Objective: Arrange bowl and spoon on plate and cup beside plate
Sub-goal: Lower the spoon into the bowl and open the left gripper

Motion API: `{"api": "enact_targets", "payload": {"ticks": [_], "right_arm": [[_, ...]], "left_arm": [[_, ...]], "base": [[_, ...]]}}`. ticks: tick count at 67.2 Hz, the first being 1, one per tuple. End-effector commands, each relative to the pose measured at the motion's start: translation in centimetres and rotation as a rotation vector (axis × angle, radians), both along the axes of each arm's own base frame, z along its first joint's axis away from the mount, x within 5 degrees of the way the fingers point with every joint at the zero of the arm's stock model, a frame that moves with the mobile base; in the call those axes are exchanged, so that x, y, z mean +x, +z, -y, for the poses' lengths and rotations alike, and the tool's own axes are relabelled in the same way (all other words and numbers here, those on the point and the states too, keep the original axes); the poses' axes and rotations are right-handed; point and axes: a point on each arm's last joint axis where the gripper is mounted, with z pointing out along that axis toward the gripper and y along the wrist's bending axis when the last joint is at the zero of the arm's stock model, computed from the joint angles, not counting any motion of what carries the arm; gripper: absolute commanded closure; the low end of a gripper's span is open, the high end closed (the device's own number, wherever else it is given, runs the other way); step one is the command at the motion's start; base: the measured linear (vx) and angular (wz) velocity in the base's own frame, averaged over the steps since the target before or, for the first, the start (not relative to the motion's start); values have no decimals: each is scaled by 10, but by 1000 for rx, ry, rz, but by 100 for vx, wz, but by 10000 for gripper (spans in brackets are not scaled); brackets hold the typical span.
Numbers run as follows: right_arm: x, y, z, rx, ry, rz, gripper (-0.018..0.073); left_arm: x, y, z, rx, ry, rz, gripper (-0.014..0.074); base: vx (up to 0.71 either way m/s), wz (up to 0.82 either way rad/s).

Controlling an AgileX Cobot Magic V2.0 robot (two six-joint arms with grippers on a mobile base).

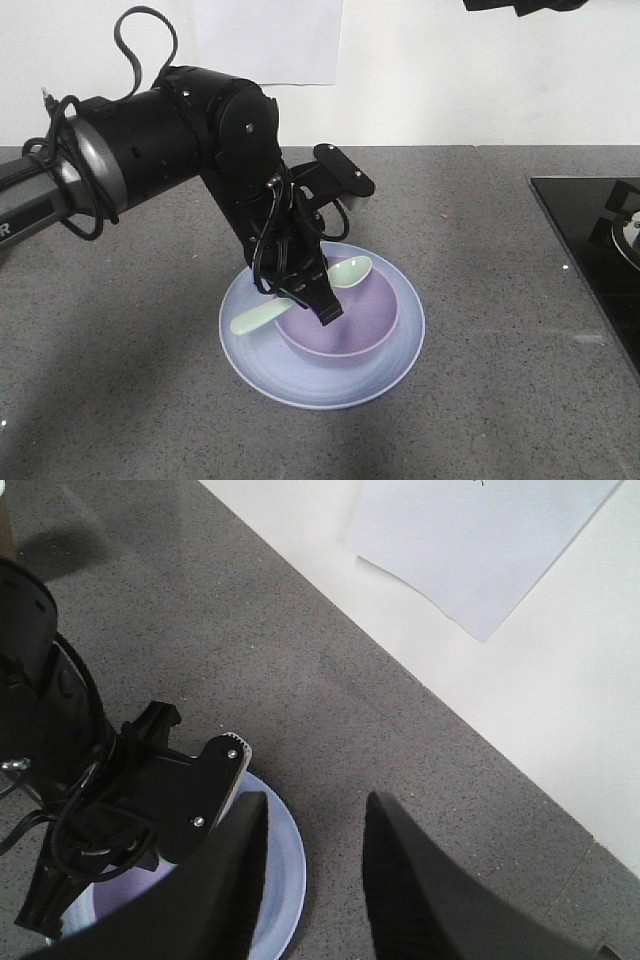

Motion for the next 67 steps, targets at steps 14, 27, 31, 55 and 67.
{"api": "enact_targets", "payload": {"ticks": [14, 27, 31, 55, 67], "right_arm": [[-12, 14, 3, 38, 9, 59, 322], [-12, 14, 3, 40, 10, 59, 322], [-12, 14, 3, 40, 10, 59, 322], [-13, 14, 2, 47, 17, 53, 322], [-12, 16, 2, 57, 14, 69, 322]], "left_arm": [[-6, 27, -1, -72, 11, 71, 537], [-6, 27, -1, -71, 10, 69, 451], [-6, 27, -1, -71, 10, 69, 432], [-7, 33, 2, -90, 5, 86, 412], [-4, 71, 1, -150, 4, 202, 412]], "base": [[0, 0], [0, 0], [0, 0], [0, 0], [0, 0]]}}
